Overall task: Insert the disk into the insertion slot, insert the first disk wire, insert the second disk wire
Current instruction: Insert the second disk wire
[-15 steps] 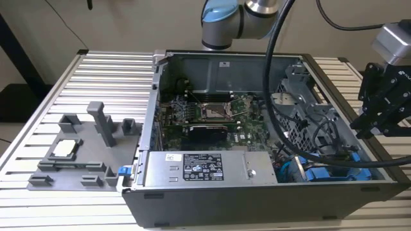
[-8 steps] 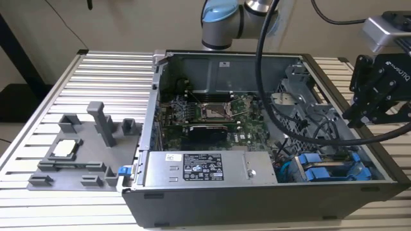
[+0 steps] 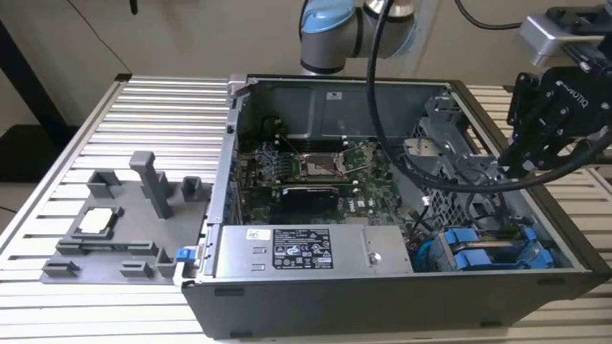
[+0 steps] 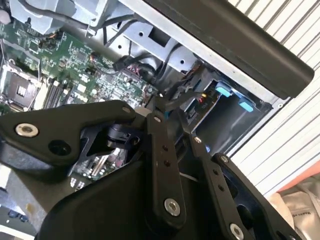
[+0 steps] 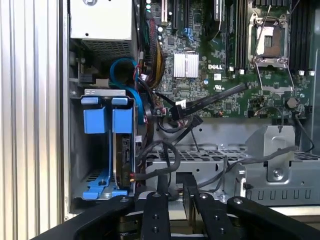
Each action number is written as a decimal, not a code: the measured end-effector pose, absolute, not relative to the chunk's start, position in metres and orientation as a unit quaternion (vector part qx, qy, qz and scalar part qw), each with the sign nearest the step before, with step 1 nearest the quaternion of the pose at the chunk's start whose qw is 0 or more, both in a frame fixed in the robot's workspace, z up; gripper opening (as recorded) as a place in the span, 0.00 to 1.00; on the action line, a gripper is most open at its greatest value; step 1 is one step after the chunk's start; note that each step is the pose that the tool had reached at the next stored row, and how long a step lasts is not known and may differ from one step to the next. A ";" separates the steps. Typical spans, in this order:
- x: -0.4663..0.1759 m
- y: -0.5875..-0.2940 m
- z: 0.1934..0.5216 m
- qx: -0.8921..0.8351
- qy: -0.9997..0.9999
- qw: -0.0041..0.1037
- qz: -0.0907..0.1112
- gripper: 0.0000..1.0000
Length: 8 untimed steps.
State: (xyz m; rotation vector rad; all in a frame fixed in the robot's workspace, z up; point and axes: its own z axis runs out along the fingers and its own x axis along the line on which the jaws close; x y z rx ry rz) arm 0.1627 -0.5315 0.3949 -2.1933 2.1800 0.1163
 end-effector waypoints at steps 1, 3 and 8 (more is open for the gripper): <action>0.158 -0.531 0.395 -0.709 0.704 0.024 0.037 0.27; 0.149 -0.531 0.395 -0.709 0.704 0.024 0.037 0.27; 0.127 -0.531 0.394 -0.709 0.704 0.026 0.035 0.27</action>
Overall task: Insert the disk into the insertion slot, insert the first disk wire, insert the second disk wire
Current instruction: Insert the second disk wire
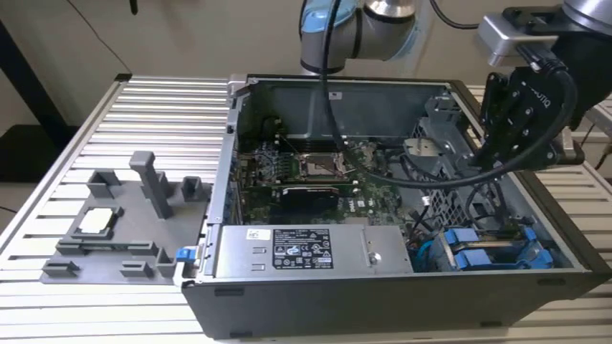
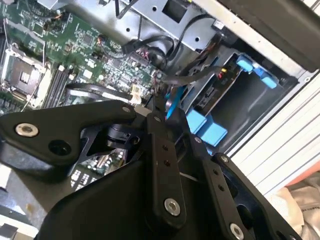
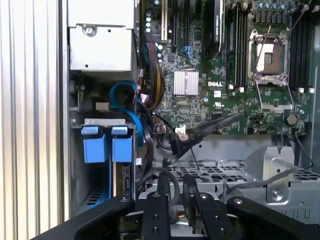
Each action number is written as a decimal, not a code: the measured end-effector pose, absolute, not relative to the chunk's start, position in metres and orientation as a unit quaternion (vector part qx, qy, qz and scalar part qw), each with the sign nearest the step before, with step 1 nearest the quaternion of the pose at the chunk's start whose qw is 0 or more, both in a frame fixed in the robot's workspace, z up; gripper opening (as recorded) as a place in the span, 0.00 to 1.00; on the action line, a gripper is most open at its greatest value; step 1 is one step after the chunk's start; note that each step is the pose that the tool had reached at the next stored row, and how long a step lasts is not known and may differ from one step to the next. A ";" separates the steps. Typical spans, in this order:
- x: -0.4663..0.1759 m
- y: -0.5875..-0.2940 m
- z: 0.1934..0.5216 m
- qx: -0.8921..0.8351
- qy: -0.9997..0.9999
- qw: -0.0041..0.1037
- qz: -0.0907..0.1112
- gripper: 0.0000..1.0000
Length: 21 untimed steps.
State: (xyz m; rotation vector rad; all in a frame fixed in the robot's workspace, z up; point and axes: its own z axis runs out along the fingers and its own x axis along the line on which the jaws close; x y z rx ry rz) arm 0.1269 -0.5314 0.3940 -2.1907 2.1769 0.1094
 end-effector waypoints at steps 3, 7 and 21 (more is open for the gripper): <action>0.113 -0.531 0.393 -0.709 0.704 0.027 0.034 0.27; 0.095 -0.531 0.392 -0.709 0.704 0.028 0.033 0.27; 0.087 -0.520 0.389 -0.715 0.699 -0.005 -0.012 0.27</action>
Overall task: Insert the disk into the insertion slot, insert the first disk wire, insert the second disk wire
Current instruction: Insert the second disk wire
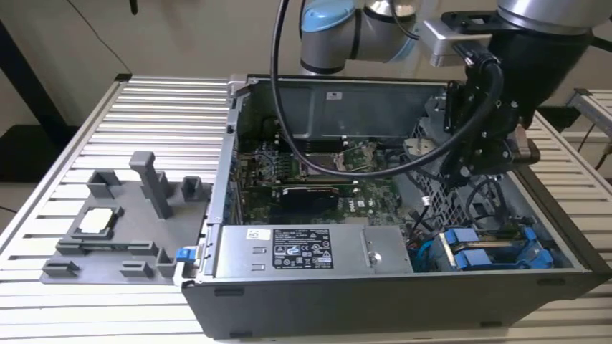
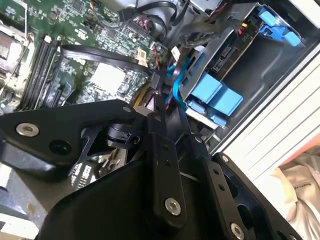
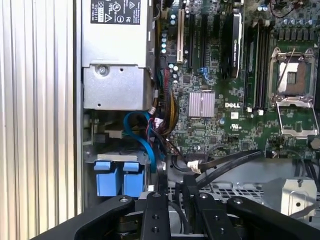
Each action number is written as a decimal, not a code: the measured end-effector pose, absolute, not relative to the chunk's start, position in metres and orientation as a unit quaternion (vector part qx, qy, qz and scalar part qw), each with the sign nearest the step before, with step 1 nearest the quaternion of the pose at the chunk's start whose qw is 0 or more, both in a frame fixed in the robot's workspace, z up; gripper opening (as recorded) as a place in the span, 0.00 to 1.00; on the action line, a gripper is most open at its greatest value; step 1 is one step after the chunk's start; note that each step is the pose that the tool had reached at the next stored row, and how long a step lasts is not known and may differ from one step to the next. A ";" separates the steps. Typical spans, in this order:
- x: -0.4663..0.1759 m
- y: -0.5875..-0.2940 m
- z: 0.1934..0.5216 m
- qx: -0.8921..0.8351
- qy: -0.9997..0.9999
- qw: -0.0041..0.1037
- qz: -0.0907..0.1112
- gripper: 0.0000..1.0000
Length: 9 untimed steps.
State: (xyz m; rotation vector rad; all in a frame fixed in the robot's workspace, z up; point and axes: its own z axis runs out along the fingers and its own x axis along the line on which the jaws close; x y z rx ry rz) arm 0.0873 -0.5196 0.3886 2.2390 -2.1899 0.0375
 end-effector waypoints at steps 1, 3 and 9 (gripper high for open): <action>0.087 -0.518 0.388 0.715 -0.699 0.006 0.015 0.27; 0.086 -0.513 0.386 0.716 -0.697 0.005 0.022 0.27; 0.080 -0.505 0.380 0.716 -0.697 -0.007 0.036 0.27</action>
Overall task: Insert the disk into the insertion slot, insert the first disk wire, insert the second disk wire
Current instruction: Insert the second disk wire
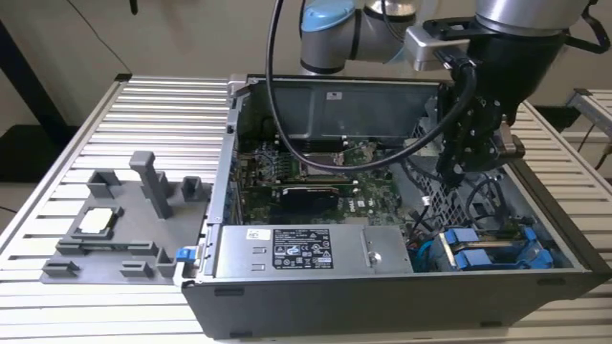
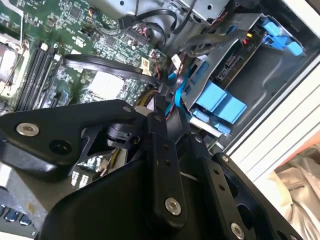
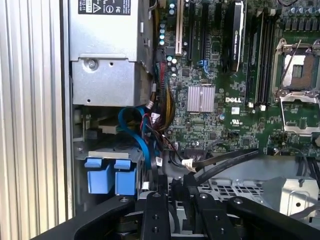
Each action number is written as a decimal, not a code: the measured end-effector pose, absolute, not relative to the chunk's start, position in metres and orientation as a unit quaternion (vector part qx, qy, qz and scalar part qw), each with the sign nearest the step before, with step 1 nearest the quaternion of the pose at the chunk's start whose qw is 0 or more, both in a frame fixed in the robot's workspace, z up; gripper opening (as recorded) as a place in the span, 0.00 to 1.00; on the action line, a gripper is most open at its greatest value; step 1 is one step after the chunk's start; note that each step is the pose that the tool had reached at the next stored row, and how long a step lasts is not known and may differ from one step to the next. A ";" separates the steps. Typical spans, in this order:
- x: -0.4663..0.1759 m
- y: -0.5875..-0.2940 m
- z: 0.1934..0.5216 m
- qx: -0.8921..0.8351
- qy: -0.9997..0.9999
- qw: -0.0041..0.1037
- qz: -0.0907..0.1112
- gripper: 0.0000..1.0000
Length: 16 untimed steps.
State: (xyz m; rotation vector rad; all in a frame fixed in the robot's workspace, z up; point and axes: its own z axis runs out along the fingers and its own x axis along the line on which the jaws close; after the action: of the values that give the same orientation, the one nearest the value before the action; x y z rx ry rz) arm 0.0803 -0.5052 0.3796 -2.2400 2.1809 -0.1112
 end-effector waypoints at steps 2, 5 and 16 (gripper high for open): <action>0.079 -0.503 0.378 -0.716 0.697 0.011 -0.041 0.27; 0.077 -0.501 0.376 -0.716 0.696 0.013 -0.052 0.27; 0.073 -0.493 0.367 -0.716 0.693 0.010 -0.083 0.27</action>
State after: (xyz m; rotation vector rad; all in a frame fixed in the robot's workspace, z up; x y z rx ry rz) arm 0.0730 -0.4926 0.3667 -2.2341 2.1646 -0.2596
